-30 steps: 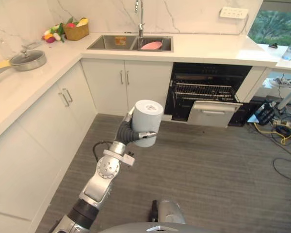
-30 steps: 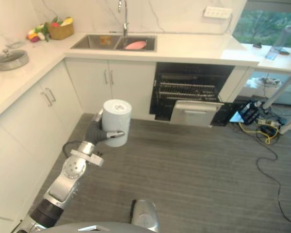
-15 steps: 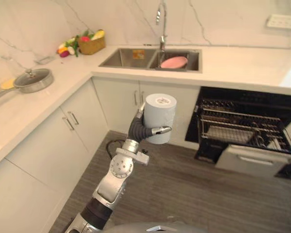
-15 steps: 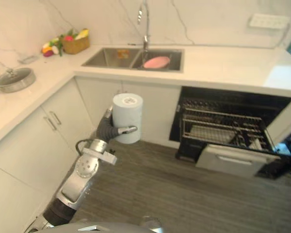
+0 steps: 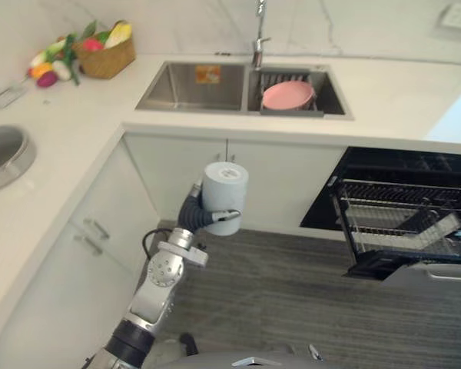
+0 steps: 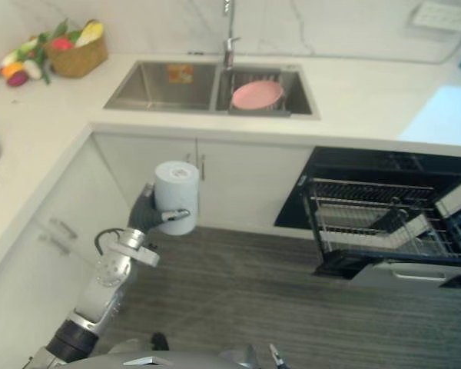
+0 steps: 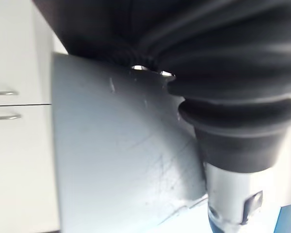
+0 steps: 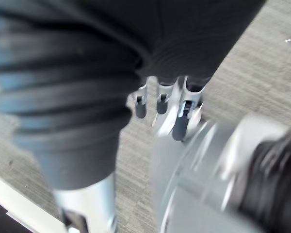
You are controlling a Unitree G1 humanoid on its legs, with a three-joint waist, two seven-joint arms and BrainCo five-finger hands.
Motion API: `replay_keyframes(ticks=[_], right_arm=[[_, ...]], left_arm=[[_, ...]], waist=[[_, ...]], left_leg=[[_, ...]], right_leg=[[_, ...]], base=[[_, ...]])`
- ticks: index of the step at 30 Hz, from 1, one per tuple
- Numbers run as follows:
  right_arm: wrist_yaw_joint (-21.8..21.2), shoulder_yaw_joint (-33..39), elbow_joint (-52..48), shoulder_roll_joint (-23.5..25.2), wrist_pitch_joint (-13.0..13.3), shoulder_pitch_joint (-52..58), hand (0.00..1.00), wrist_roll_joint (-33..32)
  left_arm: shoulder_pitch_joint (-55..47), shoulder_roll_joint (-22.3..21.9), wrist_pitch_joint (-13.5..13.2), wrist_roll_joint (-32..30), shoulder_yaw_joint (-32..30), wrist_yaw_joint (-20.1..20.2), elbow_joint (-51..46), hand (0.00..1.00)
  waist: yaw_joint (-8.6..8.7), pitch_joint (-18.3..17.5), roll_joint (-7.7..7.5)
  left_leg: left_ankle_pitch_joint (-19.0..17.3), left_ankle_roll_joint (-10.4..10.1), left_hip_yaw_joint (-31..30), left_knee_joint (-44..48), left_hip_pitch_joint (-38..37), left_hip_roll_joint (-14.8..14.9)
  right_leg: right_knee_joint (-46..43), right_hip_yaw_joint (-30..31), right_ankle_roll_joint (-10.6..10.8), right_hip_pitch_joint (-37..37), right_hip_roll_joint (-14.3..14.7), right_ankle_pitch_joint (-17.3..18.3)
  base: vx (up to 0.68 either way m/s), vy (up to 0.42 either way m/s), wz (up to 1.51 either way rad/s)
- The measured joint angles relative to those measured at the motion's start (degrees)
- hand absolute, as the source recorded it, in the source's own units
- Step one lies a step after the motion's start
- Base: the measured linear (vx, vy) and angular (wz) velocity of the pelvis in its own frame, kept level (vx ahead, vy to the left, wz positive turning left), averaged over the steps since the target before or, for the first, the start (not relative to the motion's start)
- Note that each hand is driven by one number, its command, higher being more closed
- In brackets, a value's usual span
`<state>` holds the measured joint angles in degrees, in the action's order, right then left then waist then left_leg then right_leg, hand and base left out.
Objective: Walk over to the sink, pick up the cup, carry it to the dishwasher, place the cup inside the dishwasher, then close the dishwasher door
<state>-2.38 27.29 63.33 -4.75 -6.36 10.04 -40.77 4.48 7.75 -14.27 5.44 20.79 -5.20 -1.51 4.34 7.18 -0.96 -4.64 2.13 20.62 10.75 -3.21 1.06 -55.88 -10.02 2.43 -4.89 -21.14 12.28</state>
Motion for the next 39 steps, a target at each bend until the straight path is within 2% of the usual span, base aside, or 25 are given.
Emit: replay_keyframes(ticks=[1, 2, 5, 6, 7, 9, 11, 12, 14, 15, 17, 20, 22, 23, 24, 25, 26, 27, 28, 29, 30, 32, 35, 37, 39], right_arm=[[0.0, 0.1, 0.4, 0.4, 0.2, 0.7, 0.00, 0.5], [0.0, 0.5, 0.4, 1.1, 0.5, 1.0, 0.00, 0.6], [0.0, 3.4, 0.5, 4.0, 1.2, 1.2, 0.00, 0.1], [0.0, 3.7, 0.4, 4.1, 1.1, 1.3, 0.00, 0.0], [0.0, 3.8, -0.1, 4.4, 1.1, 1.8, 0.00, -0.6], [0.0, 3.1, -1.8, 4.8, 0.9, 3.5, 0.00, -1.3], [0.0, 2.1, -1.7, 5.4, 0.9, 5.6, 0.00, -1.6], [-0.1, 2.6, -1.8, 5.4, 1.0, 6.4, 0.00, -1.6], [0.0, 2.3, -2.3, 4.1, 1.1, 6.3, 0.00, -1.2], [0.0, 2.3, -2.9, 4.1, 1.1, 6.2, 0.00, -0.7], [0.0, 2.1, -3.9, 4.8, 1.0, 5.9, 0.00, 1.0], [0.4, 2.2, -3.8, 4.5, 0.8, 4.9, 0.00, 4.8], [0.3, 2.1, -3.7, 3.4, -0.2, 4.8, 0.00, 8.2], [0.3, 2.0, -3.1, 3.0, -0.5, 4.6, 0.00, 9.4], [0.3, 1.7, -2.4, 2.2, -0.9, 4.2, 0.00, 9.7], [0.3, 0.8, -1.5, 1.2, -1.4, 3.6, 0.00, 9.7], [0.3, 0.8, -1.5, 1.1, -1.4, 3.1, 0.00, 9.7], [0.2, 0.8, -1.2, 0.7, -1.4, 3.2, 0.00, 9.7], [0.0, 0.6, -0.2, 0.0, -1.8, 3.3, 0.00, 9.7], [0.0, 0.0, -0.1, -0.5, -2.1, 3.1, 0.00, 9.7], [0.0, -1.2, -1.1, -0.7, -2.5, 3.2, 0.00, 9.7], [0.0, -3.8, -2.2, -0.9, -2.5, 3.3, 0.00, 9.7], [0.5, -6.8, -4.2, -1.8, -2.5, 3.5, 0.00, 9.6], [0.6, -6.4, -4.2, -0.2, -2.6, 3.0, 0.00, 9.6], [0.5, -6.1, -4.3, 0.7, -2.5, 3.0, 0.00, 9.5]], left_arm=[[0.8, 0.3, -0.8, 0.0, 0.0, -1.1, 0.0, 1.00], [1.3, 0.5, -1.3, 0.0, 0.0, -1.5, 0.0, 1.00], [3.1, 0.7, -2.1, 0.0, -0.9, -2.1, -0.1, 1.00], [3.1, 0.7, -2.1, 0.0, -1.0, -2.1, -0.1, 1.00], [3.1, 0.7, -2.0, 0.0, -1.1, -2.1, -0.1, 1.00], [3.0, 0.3, -2.0, 0.0, -0.8, -2.2, -0.5, 1.00], [2.0, -0.1, -2.1, 0.0, -0.8, -2.9, -2.1, 1.00], [1.9, -1.2, -2.3, 0.0, -0.7, -3.3, -2.3, 1.00], [2.8, -3.6, -2.3, -0.1, -0.3, -3.2, -2.4, 1.00], [3.4, -4.4, -2.3, -0.1, -0.4, -3.3, -2.4, 1.00], [3.5, -5.0, -2.2, -1.1, -0.3, -4.7, -2.4, 1.00], [2.7, -4.4, -1.9, -1.1, -0.3, -6.1, -2.4, 1.00], [1.0, -4.1, -1.8, -1.1, -0.3, -7.1, -2.4, 1.00], [0.8, -4.1, -1.5, -1.1, -0.2, -7.0, -2.4, 1.00], [0.8, -3.6, -1.2, -1.1, -0.3, -7.0, -2.4, 1.00], [0.5, -3.4, -0.5, -1.1, -0.4, -6.9, -2.4, 1.00], [0.2, -3.4, -0.2, -1.1, -0.4, -6.9, -2.4, 1.00], [-0.7, -3.3, -0.1, -1.1, -0.7, -6.8, -2.5, 1.00], [-2.5, -3.1, -0.1, -1.2, -1.3, -6.7, -3.3, 1.00], [-3.9, -3.0, -0.1, -1.3, -2.0, -6.7, -4.3, 1.00], [-6.4, -2.9, -0.3, -1.3, -3.3, -6.9, -6.9, 1.00], [-8.6, -2.8, -1.0, -1.3, -5.0, -7.3, -9.7, 1.00], [-8.8, -3.3, -3.0, -1.3, -6.0, -8.4, -11.6, 1.00], [-8.4, -3.8, -3.6, -1.3, -6.4, -9.1, -11.6, 1.00], [-8.5, -3.8, -3.7, -1.3, -6.6, -9.8, -11.6, 1.00]], waist=[[0.31, 0.3, 1.33], [0.60, 0.2, 1.51], [0.96, 0.4, 1.01], [0.94, 0.7, 1.47], [0.91, 1.0, 1.81], [0.97, 1.0, 1.82], [1.00, 0.0, 0.60], [1.37, -0.3, 1.89], [2.17, -0.2, 3.90], [2.08, -0.3, 4.26], [1.93, -0.3, 2.84], [1.60, -1.0, 1.90], [0.53, -2.5, 2.06], [0.11, -2.4, 3.07], [-0.06, -1.9, 3.95], [-0.35, -1.1, 4.40], [-0.45, -0.9, 4.77], [-0.74, -0.4, 5.04], [-1.37, -0.4, 5.19], [-1.69, -0.4, 5.26], [-3.06, -0.3, 5.19], [-4.60, -0.3, 4.73], [-4.37, -0.7, 5.32], [-4.14, -1.6, 3.07], [-4.19, -1.5, 1.59]], left_leg=[[-0.1, -0.1, 0.2, -2.7, -3.4, 0.1], [-0.2, -0.3, 0.4, -3.8, -4.6, 0.1], [-2.9, -1.4, 2.7, -6.1, -8.2, 0.5], [-4.4, -2.3, 4.0, -5.8, -9.3, 1.5], [-5.8, -3.6, 5.2, -5.5, -11.0, 2.7], [-8.9, -5.9, 6.5, -3.4, -13.0, 4.6], [-12.4, -8.3, 7.0, -1.1, -15.1, 5.9], [-13.4, -9.8, 7.6, -0.9, -15.9, 7.7], [-12.6, -9.2, 7.5, -2.2, -16.1, 9.1], [-11.3, -9.5, 7.5, -3.2, -16.9, 9.2], [-9.6, -9.1, 7.3, -3.3, -19.7, 9.9], [-9.2, -8.4, 5.9, 0.5, -19.5, 10.8], [-7.4, -5.1, 2.3, 11.9, -13.8, 13.1], [-4.6, -2.1, -0.6, 21.5, -8.8, 15.7], [-1.0, -1.1, -2.6, 28.5, -5.3, 17.9], [-3.3, -1.9, -6.3, 38.7, -0.1, 18.7], [-5.4, -2.4, -8.0, 42.1, 2.0, 18.0], [-9.0, -3.1, -10.4, 44.8, 5.1, 14.9], [-11.6, -2.7, -11.0, 42.4, 7.3, 11.3], [-12.5, -2.5, -10.6, 40.4, 8.4, 10.0], [-13.5, -2.3, -9.1, 36.4, 10.7, 8.3], [-13.1, -1.9, -7.7, 31.0, 13.7, 6.9], [-2.7, -0.8, -4.7, 18.8, 14.0, 6.7], [-3.9, 0.1, -2.0, 11.2, 9.8, 3.5], [-3.5, 0.4, -1.0, 8.8, 8.4, 2.2]], right_leg=[[0.2, -2.7, 0.0, -2.1, 1.8, 1.1], [1.5, -4.2, 0.0, -3.3, 2.8, 1.8], [15.2, -10.3, -0.7, -8.2, 6.7, 3.1], [22.6, -12.2, -1.5, -9.3, 8.2, 1.2], [30.2, -12.8, -1.9, -9.4, 9.6, -2.7], [39.0, -11.9, -1.9, -9.1, 10.5, -8.5], [41.0, -11.2, -3.0, -8.6, 10.5, -16.1], [38.4, -12.0, -5.3, -9.0, 11.8, -16.5], [34.6, -13.0, -5.5, -10.5, 12.6, -12.7], [31.8, -13.0, -5.4, -11.2, 12.3, -10.6], [23.8, -13.2, -5.3, -11.2, 11.1, -3.5], [20.4, -13.0, -5.4, -11.2, 11.1, 0.3], [21.7, -12.4, -5.5, -10.9, 12.4, 1.3], [24.5, -12.6, -5.6, -9.2, 14.1, 1.4], [26.8, -12.5, -5.8, -7.4, 16.0, 1.5], [29.2, -11.9, -6.0, -4.7, 17.7, 1.5], [30.3, -11.7, -6.1, -3.1, 18.4, 1.4], [32.4, -10.7, -7.2, 0.0, 19.5, 1.0], [34.1, -9.4, -7.4, 2.4, 19.9, 1.1], [34.9, -8.5, -7.3, 3.3, 20.2, 1.1], [35.9, -6.2, -7.3, 4.5, 20.6, 1.2], [35.9, -3.3, -6.8, 5.3, 20.6, 1.2], [33.3, -1.3, -3.8, 5.9, 20.6, 4.0], [33.0, 0.1, -1.9, 5.6, 17.8, 5.3], [34.2, 0.2, -1.3, 6.2, 16.9, 5.0]], base=[[-0.07, -0.057, -0.42], [-0.18, -0.106, -0.26], [-0.25, -0.119, -0.35], [-0.22, -0.079, -0.54], [-0.19, -0.060, -0.52], [-0.03, -0.052, -0.46], [0.25, -0.154, -0.35], [0.35, -0.158, -0.09], [0.37, -0.118, 0.10], [0.38, -0.117, 0.16], [0.34, -0.129, 0.17], [0.22, -0.140, -0.03], [0.24, -0.167, -0.23], [0.22, -0.116, -0.15], [0.28, -0.107, -0.18], [0.24, -0.077, -0.13], [0.25, -0.058, -0.17], [0.22, -0.023, -0.30], [0.22, -0.007, -0.44], [0.25, 0.036, -0.84], [0.28, 0.044, -1.10], [0.29, 0.060, -1.03], [0.30, 0.156, -0.43], [0.32, 0.246, -0.23], [0.20, 0.144, -0.16]])
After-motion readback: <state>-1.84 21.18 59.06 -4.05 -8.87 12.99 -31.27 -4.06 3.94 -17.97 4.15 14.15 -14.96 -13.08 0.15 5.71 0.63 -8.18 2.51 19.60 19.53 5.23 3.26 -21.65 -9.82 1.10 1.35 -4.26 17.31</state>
